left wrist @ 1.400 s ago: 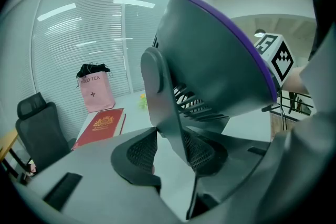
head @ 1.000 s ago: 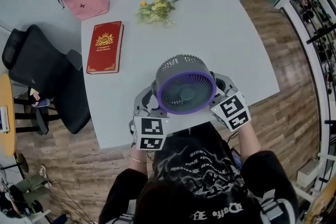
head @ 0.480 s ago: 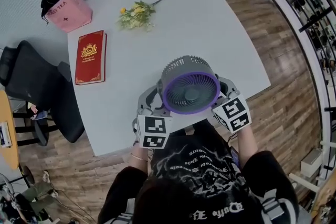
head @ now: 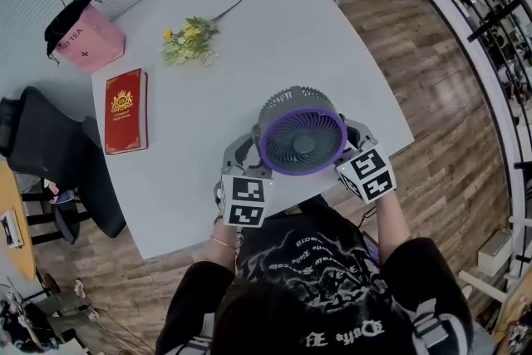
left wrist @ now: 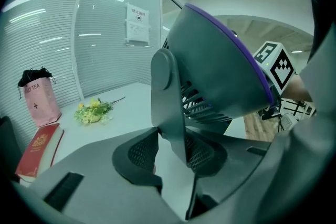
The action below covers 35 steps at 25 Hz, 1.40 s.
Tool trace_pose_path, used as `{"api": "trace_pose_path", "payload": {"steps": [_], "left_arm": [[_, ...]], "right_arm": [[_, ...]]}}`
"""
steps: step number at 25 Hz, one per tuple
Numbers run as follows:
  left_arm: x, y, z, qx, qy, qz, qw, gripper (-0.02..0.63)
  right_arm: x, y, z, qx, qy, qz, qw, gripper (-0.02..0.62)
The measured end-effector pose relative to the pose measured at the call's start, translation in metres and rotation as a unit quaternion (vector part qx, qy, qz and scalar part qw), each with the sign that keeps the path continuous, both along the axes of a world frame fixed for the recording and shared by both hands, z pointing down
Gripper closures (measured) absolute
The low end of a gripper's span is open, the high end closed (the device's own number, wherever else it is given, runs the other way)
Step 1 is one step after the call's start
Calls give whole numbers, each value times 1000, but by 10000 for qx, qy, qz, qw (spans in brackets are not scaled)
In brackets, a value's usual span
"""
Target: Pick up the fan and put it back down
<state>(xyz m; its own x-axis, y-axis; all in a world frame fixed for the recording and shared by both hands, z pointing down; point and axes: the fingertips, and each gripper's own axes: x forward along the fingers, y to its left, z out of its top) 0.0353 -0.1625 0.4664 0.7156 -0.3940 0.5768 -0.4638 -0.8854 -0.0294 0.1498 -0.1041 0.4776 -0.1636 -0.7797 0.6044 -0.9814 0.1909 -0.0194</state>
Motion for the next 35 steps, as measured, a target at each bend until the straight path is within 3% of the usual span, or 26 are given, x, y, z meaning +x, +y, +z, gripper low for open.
{"api": "trace_pose_path", "payload": {"steps": [15,19,35], "left_arm": [[92,-39,56,-397,-304,-223,9985,471],[105,-53,75,-710,-164,-410,9965,471],[143,-95,119,-778,-343,-579,9947,469]], "right_arm": [[94,-43,47,-270,-230,-110,9993,423],[111,-60,63,-394,-304,-205,9986,426],[149,-107,110,-712,-378,-435,9958,426]]}}
